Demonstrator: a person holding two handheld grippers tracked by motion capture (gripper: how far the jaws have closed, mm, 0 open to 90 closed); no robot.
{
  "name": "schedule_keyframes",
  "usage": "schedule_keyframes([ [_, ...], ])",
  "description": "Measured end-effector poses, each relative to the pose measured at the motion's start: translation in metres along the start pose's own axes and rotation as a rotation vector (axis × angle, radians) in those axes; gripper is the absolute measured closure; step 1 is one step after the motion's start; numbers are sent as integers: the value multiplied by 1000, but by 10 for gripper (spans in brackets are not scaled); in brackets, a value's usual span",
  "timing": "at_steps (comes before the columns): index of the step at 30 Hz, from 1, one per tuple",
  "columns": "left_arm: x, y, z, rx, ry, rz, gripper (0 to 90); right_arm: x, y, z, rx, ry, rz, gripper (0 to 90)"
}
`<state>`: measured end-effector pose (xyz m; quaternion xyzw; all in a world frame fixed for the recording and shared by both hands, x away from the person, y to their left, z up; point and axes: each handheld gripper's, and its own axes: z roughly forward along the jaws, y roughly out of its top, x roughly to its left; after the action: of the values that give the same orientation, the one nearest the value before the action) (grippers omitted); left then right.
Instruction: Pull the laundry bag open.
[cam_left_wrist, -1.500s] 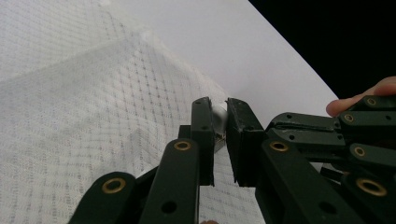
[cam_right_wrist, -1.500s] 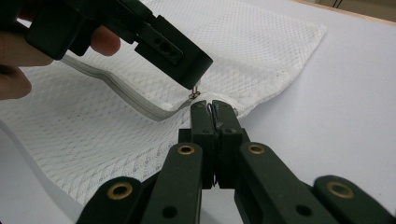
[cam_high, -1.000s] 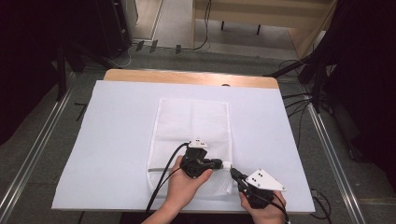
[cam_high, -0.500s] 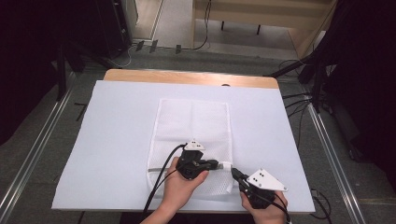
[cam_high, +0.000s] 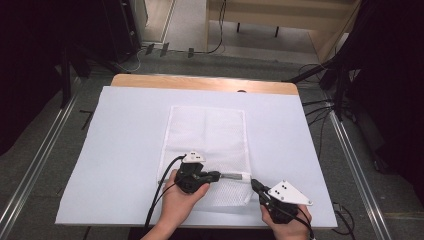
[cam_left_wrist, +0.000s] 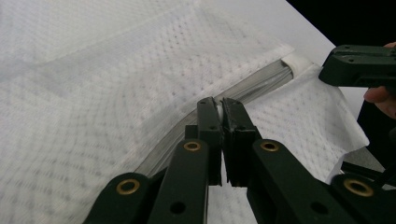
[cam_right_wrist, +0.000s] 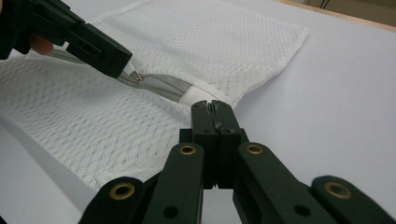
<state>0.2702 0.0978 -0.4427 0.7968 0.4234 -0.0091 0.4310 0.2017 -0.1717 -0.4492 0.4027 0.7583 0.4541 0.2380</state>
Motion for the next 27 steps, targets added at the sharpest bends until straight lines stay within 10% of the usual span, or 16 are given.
schedule_keyframes([
  [27, 70, -46, -72, -16, 118, -100, 877, -1, 0, -3, 1, -16, -1, 900],
])
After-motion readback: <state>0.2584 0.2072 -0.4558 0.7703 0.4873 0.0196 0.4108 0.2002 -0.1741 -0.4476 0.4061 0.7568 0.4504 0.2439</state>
